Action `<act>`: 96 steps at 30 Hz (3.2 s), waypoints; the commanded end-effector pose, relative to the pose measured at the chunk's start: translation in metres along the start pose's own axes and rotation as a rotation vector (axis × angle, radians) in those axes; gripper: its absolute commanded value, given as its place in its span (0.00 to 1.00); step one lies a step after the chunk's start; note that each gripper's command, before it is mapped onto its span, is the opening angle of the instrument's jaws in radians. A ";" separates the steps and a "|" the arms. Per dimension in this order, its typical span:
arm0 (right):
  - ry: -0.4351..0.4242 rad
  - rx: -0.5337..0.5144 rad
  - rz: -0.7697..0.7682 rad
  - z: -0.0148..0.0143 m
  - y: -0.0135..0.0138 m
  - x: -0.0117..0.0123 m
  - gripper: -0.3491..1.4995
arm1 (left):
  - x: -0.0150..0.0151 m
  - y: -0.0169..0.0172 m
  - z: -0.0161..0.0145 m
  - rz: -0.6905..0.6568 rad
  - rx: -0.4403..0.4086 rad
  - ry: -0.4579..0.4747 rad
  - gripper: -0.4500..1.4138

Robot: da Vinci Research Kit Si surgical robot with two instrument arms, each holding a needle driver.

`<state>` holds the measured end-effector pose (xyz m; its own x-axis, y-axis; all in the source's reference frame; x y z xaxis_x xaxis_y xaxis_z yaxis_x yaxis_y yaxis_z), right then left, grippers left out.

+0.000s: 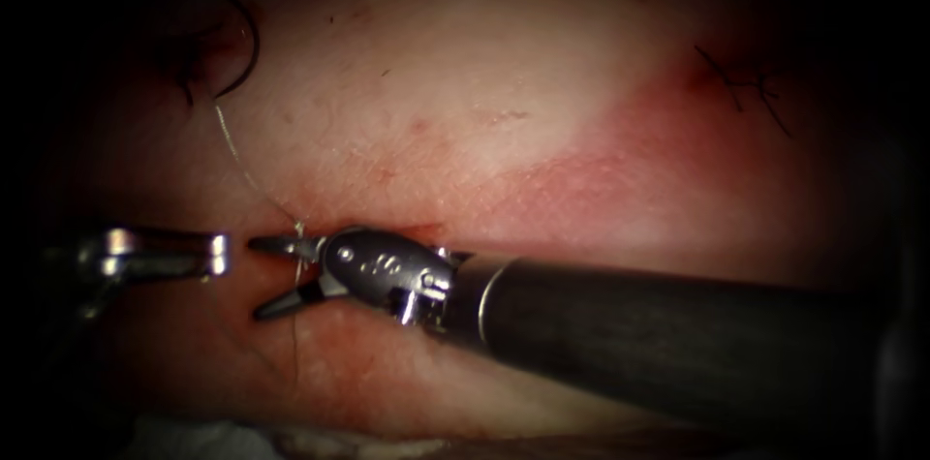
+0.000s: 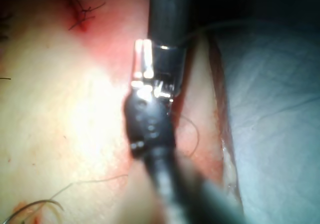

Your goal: Wound Closure

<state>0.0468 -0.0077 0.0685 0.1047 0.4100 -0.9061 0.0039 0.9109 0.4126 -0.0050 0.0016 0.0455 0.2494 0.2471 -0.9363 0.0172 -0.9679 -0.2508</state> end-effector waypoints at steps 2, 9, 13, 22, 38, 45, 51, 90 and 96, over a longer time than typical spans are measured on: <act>0.013 0.030 0.024 0.0015 -0.0007 -0.0006 0.82 | -0.0030 -0.0029 0.0002 0.002 -0.001 0.001 0.00; 0.079 0.175 0.046 0.0017 -0.0022 -0.0008 0.77 | -0.0118 -0.0095 -0.0032 0.057 0.051 -0.009 0.00; 0.138 0.230 0.051 0.0003 -0.0025 -0.0009 0.77 | -0.0177 -0.0104 -0.0058 0.050 0.056 -0.037 0.00; 0.283 0.083 0.107 -0.0030 -0.0011 -0.0009 0.76 | -0.0251 -0.0074 -0.0101 0.030 0.051 -0.019 0.00; 0.223 -0.267 0.364 0.0010 0.0035 0.0001 0.81 | -0.0258 0.0019 -0.0155 -0.001 0.065 -0.014 0.00; 0.172 -0.360 0.382 0.0040 0.0032 0.0032 0.79 | -0.0265 0.0020 -0.0149 -0.008 0.064 -0.007 0.00; 0.180 -0.456 0.349 0.0022 0.0024 0.0030 0.79 | -0.0266 0.0017 -0.0145 -0.006 0.066 -0.005 0.00; -0.111 -0.511 0.226 -0.0012 0.0007 -0.0021 0.00 | -0.0252 -0.0033 -0.0179 -0.016 0.120 -0.019 0.00; -0.114 -0.475 0.190 -0.0027 -0.0022 -0.0052 0.00 | -0.0254 -0.0100 -0.0199 -0.029 0.177 -0.049 0.00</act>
<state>0.0429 -0.0114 0.0718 0.1747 0.5804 -0.7954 -0.4628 0.7614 0.4540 0.0083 0.0066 0.0763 0.1920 0.2795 -0.9408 -0.1583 -0.9372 -0.3107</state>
